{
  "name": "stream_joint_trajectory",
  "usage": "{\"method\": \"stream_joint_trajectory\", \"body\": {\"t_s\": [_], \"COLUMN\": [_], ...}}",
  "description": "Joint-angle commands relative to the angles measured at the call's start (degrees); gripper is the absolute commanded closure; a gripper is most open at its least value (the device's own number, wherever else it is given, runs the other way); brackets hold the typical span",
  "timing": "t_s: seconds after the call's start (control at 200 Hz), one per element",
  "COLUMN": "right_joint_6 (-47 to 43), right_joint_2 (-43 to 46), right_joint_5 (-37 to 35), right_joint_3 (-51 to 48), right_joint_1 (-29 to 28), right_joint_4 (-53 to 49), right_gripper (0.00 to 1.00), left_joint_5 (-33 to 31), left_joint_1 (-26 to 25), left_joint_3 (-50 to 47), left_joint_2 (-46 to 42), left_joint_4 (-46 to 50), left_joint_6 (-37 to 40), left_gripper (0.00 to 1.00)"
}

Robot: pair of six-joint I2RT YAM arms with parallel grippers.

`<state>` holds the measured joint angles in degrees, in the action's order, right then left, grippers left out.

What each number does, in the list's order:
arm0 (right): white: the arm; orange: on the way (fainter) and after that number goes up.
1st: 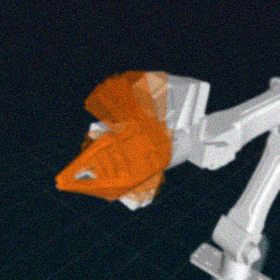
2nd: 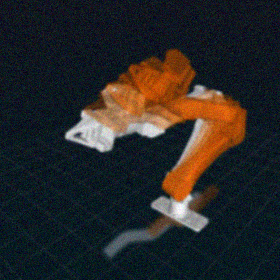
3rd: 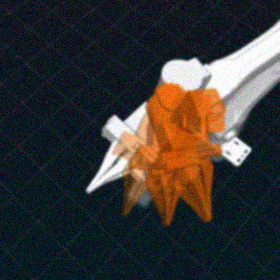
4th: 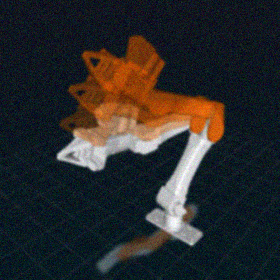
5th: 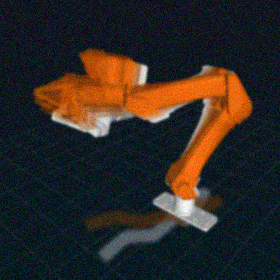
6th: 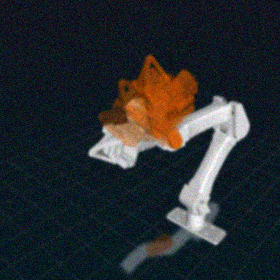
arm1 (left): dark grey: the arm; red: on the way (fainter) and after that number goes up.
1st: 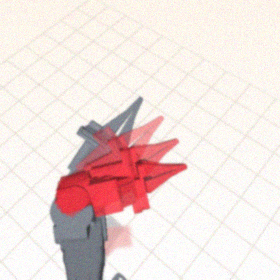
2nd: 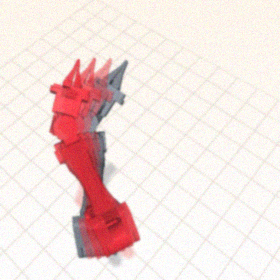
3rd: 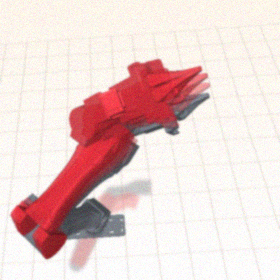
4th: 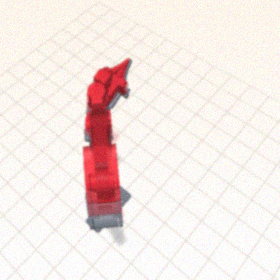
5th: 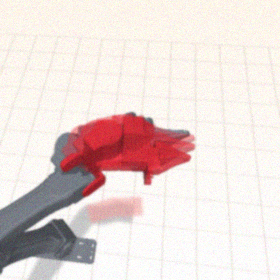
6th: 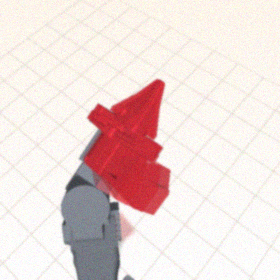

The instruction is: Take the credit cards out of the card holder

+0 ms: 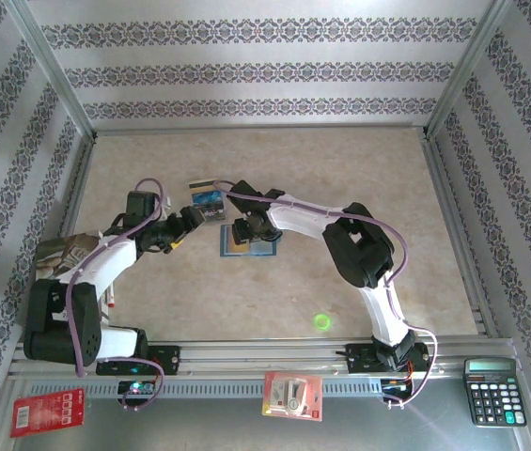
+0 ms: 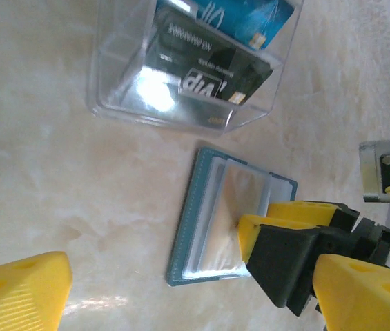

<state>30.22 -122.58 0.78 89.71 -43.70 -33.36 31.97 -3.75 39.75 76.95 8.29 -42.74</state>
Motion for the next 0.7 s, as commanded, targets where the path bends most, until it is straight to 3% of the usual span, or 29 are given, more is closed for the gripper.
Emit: {"method": "stream_joint_trajectory", "body": {"t_s": [0.0, 0.295, 0.395, 0.694], "right_joint_6": [0.7, 1.0, 0.9, -1.0], "right_joint_2": [-1.2, 0.1, 0.2, -2.5], "right_joint_5": [3.4, 3.9, 3.3, -1.9], "right_joint_3": [-3.3, -6.4, -6.6, -5.4], "right_joint_1": [0.9, 2.0, 2.0, 2.0], "right_joint_4": [-1.4, 0.2, 0.2, -3.7], "right_gripper": [0.43, 0.49, 0.51, 0.59], "left_joint_5": [2.4, -3.3, -2.6, -4.3], "left_joint_1": [-2.8, -10.2, -11.2, -13.9], "left_joint_3": [-1.8, 1.2, 2.1, 2.6], "left_joint_2": [1.6, 6.8, 9.3, 13.2], "left_joint_4": [-8.3, -7.5, -8.8, -13.0], "left_joint_6": [-6.0, -6.0, -6.1, -7.6], "left_gripper": [0.14, 0.39, 0.48, 0.61]}}
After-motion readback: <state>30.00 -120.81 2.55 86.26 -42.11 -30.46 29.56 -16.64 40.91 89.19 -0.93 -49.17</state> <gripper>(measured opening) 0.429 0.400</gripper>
